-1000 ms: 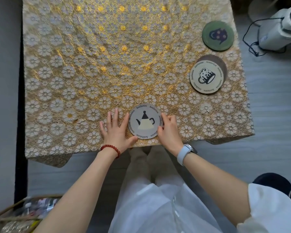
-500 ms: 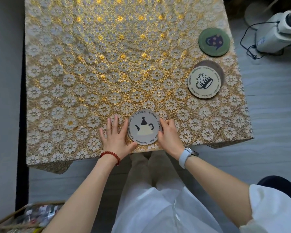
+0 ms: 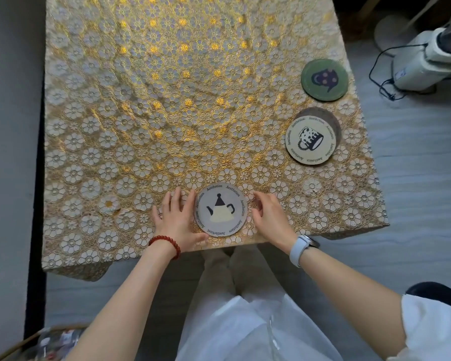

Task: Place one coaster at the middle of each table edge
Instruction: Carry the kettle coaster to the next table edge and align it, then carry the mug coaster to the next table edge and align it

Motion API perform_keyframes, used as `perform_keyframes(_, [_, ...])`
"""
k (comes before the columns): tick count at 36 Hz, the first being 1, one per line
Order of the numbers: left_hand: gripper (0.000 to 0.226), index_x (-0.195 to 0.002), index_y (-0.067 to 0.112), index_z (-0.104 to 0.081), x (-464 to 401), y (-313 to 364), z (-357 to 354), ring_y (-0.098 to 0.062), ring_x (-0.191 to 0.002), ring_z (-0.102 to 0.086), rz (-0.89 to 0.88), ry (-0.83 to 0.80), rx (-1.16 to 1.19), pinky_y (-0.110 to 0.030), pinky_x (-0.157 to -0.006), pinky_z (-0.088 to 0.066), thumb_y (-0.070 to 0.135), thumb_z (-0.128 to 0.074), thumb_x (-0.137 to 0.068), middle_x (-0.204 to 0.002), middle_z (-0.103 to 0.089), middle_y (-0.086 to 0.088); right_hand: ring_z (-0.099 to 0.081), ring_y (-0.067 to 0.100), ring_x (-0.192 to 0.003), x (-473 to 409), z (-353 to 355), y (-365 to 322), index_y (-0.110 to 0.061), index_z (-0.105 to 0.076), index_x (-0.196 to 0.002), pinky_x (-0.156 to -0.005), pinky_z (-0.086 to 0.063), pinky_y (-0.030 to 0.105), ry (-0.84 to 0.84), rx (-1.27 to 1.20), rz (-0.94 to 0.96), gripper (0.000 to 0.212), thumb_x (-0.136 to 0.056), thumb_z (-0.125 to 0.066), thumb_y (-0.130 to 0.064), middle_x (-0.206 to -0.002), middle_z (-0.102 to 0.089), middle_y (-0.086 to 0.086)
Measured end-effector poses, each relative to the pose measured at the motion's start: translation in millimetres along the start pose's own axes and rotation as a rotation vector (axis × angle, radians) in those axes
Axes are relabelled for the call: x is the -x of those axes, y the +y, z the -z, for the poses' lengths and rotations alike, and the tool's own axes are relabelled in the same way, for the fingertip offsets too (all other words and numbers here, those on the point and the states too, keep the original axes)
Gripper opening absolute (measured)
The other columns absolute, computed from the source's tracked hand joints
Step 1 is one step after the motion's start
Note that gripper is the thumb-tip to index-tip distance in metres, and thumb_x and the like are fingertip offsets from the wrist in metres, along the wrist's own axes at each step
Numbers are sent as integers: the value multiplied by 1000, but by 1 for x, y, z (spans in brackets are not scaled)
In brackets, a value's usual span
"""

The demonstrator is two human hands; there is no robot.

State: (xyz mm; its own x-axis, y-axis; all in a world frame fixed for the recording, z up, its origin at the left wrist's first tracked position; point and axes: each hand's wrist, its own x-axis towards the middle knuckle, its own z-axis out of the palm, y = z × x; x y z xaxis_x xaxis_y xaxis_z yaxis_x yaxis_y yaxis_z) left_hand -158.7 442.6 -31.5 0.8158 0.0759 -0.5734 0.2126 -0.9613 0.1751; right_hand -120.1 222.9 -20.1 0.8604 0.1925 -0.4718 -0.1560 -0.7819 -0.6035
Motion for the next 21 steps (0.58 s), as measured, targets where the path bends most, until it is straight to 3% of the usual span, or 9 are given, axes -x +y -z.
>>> perform_keyframes(6, [98, -140, 35, 8, -31, 50, 22, -26, -140, 16, -147, -17, -36, -57, -111, 8, 66, -54, -71, -155, 12, -4, -56, 18, -75, -25, 53, 24, -11, -36, -132, -70, -54, 33, 111, 65, -40, 41, -91, -42, -15, -123, -47, 12])
perform_keyframes(8, [87, -141, 34, 5, -45, 76, 26, -27, -141, 14, -207, 0, -50, -58, -113, 4, 63, -48, -77, -155, 11, -5, -56, 20, -85, -39, 74, 32, -9, -38, -130, -74, -52, 32, 154, 82, -52, 40, -91, -42, -13, -124, -46, 15])
perform_keyframes(11, [76, -142, 32, -1, -69, 111, 31, -28, -141, 10, -238, 44, -49, -58, -111, 0, 57, -43, -83, -155, 8, -6, -44, 28, -117, -62, 101, 45, -7, -38, -129, -97, -44, 40, 221, 134, -104, 39, -90, -41, -13, -129, -44, 17])
perform_keyframes(13, [74, -142, 31, 0, -85, 127, 33, -29, -141, 10, -220, 62, -55, -58, -110, 1, 57, -40, -84, -155, 9, -7, -38, 29, -121, -76, 117, 53, -7, -38, -129, -100, -40, 41, 275, 174, -144, 40, -89, -42, -13, -130, -41, 18])
perform_keyframes(17, [81, -140, 33, 11, -108, 140, 32, -32, -139, 18, -174, 72, -108, -62, -109, 5, 65, -35, -81, -152, 20, -7, -33, 34, -118, -98, 136, 63, -6, -37, -124, -91, -37, 38, 330, 198, -189, 43, -85, -51, -17, -128, -37, 20])
perform_keyframes(21, [82, -136, 39, 21, -117, 136, 24, -31, -135, 28, -167, 83, -105, -62, -106, 11, 73, -24, -76, -145, 32, -4, -24, 34, -127, -113, 143, 69, -10, -22, -136, -102, -31, 47, 275, 238, -234, 66, -83, -56, -28, -139, -30, 15])
